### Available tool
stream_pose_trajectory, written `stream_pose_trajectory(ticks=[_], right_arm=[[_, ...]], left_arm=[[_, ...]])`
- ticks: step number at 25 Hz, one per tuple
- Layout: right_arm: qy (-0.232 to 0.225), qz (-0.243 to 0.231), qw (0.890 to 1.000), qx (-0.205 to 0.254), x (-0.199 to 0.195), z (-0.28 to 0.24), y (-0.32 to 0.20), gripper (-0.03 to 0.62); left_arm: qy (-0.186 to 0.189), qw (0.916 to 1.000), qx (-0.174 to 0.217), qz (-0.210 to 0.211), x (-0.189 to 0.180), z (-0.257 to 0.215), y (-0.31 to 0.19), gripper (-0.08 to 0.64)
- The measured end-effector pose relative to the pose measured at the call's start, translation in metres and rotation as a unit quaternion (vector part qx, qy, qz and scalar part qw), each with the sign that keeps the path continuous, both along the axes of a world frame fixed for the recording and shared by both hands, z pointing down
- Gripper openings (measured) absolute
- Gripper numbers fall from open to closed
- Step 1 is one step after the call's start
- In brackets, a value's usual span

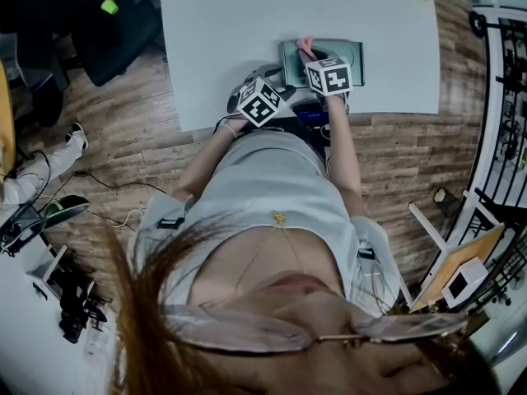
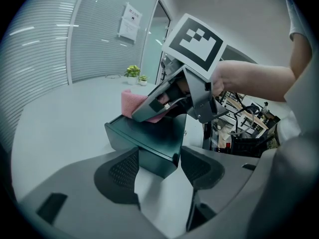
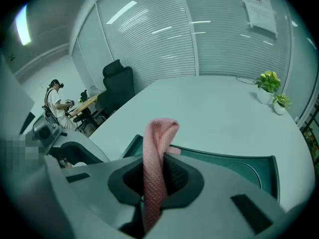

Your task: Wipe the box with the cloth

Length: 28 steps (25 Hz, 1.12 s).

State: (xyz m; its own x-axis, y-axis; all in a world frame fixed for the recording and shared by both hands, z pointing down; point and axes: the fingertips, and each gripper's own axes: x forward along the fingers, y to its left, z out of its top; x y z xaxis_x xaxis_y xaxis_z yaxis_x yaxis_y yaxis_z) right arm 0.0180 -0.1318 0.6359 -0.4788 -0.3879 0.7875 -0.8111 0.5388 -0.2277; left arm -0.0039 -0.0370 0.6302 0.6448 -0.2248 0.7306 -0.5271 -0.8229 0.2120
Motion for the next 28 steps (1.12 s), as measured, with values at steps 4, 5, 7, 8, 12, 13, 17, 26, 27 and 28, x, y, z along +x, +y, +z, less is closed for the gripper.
stream_pose_trajectory(ticks=[4, 5, 7, 8, 12, 13, 17, 26, 27, 28], right_arm=[[-0.006, -0.017, 1.0, 0.0, -0.014, 0.001, 0.004, 0.038], [-0.009, -0.019, 1.0, -0.001, -0.018, 0.001, 0.005, 0.038], [-0.011, -0.025, 1.0, -0.002, -0.024, 0.001, 0.007, 0.038], [-0.011, -0.029, 1.0, -0.003, -0.026, 0.001, 0.008, 0.038], [-0.008, -0.038, 0.999, -0.005, -0.031, 0.0, 0.012, 0.038], [-0.009, -0.039, 0.999, -0.006, -0.032, 0.0, 0.013, 0.038], [-0.016, -0.039, 0.999, -0.003, -0.032, 0.001, 0.014, 0.038], [-0.016, -0.005, 0.999, 0.043, -0.002, -0.008, 0.012, 0.038], [-0.014, 0.006, 0.999, 0.044, 0.008, -0.008, 0.012, 0.038], [-0.011, 0.017, 0.999, 0.046, 0.018, -0.009, 0.012, 0.038]], left_arm=[[0.0, 1.0, 0.0, 0.0, 0.0, 0.0, 0.0, 0.259], [0.0, 1.0, 0.0, 0.0, 0.0, 0.0, 0.0, 0.259], [-0.001, 1.0, 0.0, 0.001, 0.0, 0.0, 0.0, 0.261], [-0.001, 1.0, 0.0, 0.001, 0.0, 0.0, 0.0, 0.259], [-0.001, 1.0, -0.001, 0.001, -0.001, 0.002, 0.0, 0.259], [-0.001, 1.0, -0.001, 0.0, -0.001, 0.002, -0.001, 0.259], [-0.002, 1.0, 0.0, -0.001, -0.001, 0.003, -0.001, 0.259], [-0.008, 0.9999, 0.006, -0.004, -0.002, 0.005, 0.0, 0.259], [-0.009, 0.9999, 0.006, -0.003, -0.002, 0.005, -0.001, 0.259], [-0.01, 0.9999, 0.007, -0.004, -0.002, 0.005, -0.001, 0.259]])
